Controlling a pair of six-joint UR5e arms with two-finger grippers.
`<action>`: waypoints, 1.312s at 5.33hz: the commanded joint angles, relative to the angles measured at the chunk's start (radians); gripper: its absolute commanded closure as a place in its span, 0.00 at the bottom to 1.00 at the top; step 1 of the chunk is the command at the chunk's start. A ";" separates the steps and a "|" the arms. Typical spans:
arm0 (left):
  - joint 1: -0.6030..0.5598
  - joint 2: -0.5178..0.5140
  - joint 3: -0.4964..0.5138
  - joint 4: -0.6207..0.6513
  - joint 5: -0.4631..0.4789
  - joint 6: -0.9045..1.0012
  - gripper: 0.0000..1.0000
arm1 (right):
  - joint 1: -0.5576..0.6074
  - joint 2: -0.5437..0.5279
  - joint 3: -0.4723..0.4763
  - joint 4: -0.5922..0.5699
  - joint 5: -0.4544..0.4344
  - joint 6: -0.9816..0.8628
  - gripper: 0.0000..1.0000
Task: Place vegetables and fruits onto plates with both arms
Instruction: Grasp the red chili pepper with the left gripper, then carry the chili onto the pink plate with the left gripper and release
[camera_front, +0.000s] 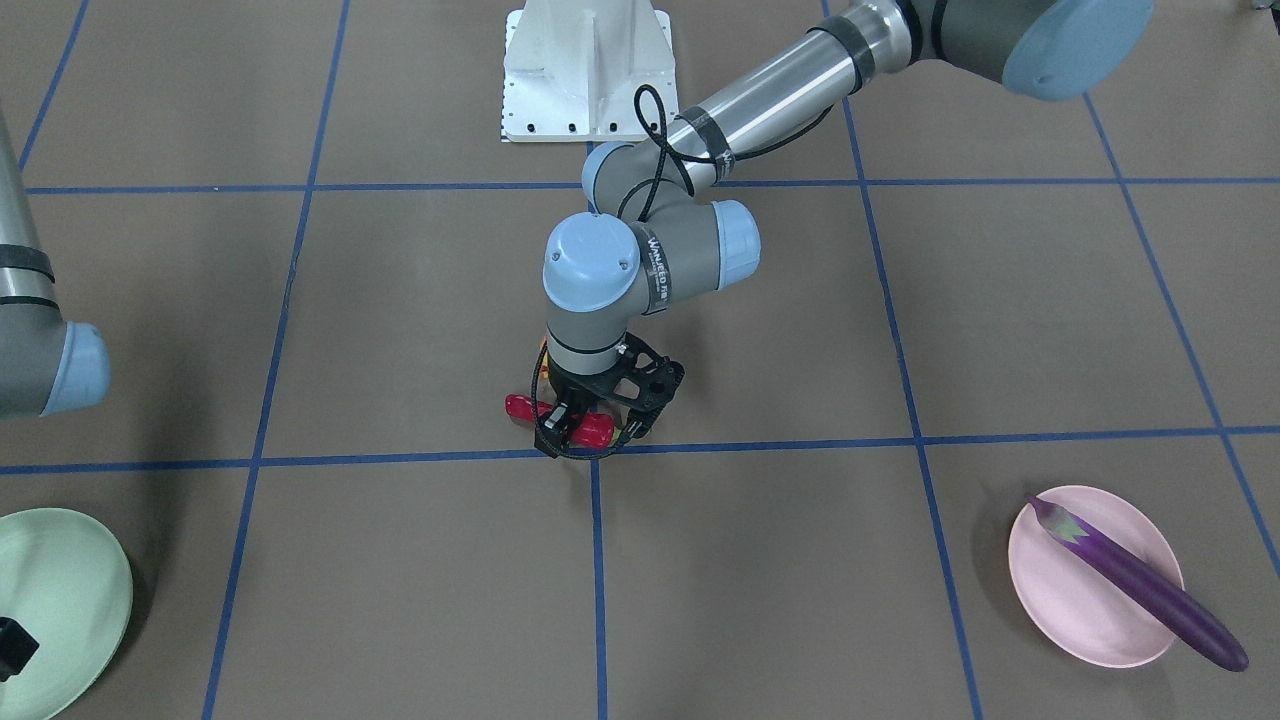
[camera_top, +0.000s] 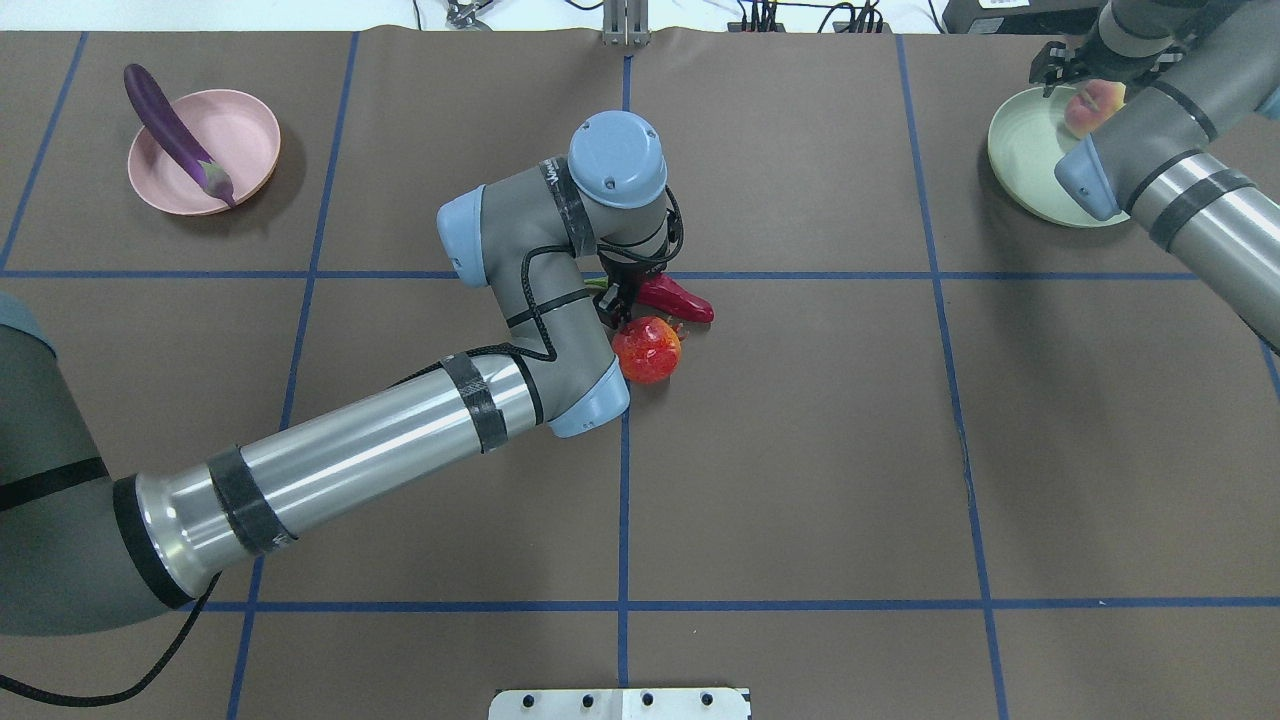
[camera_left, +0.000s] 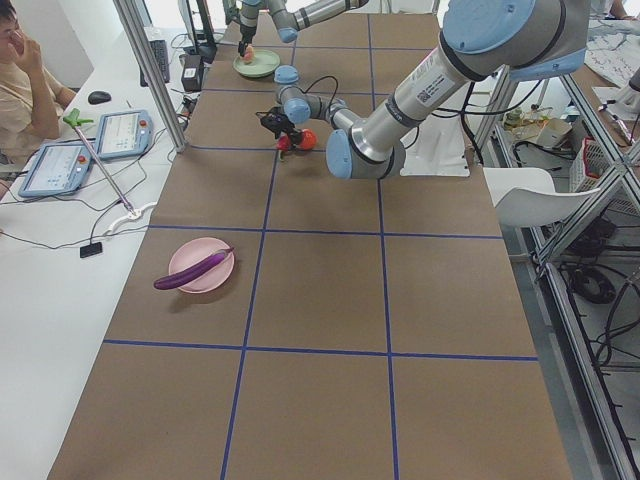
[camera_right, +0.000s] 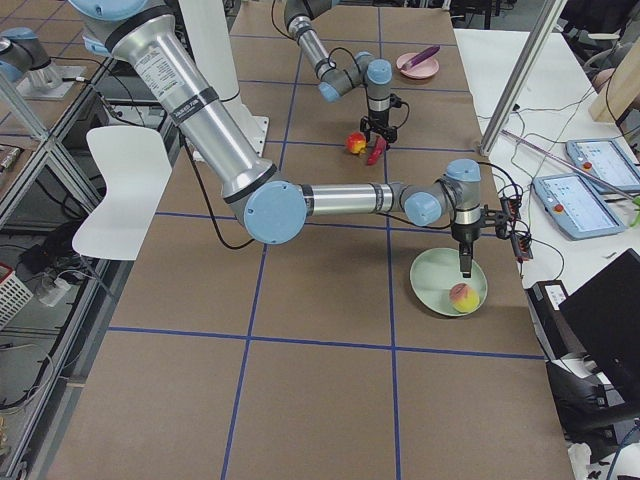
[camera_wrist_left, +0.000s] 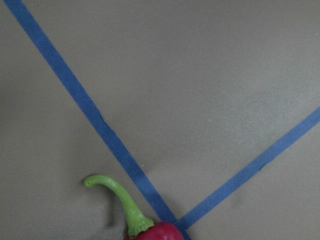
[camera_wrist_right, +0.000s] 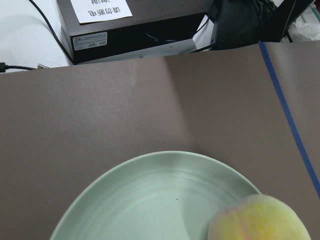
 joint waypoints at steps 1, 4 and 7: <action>-0.010 -0.002 -0.023 -0.005 -0.003 0.012 1.00 | 0.030 -0.001 0.023 -0.002 0.058 0.001 0.00; -0.323 0.039 -0.121 0.045 -0.226 0.155 1.00 | 0.053 0.004 0.046 -0.003 0.121 0.007 0.00; -0.548 0.212 -0.003 0.099 -0.220 0.763 1.00 | 0.051 -0.122 0.284 -0.014 0.294 0.011 0.00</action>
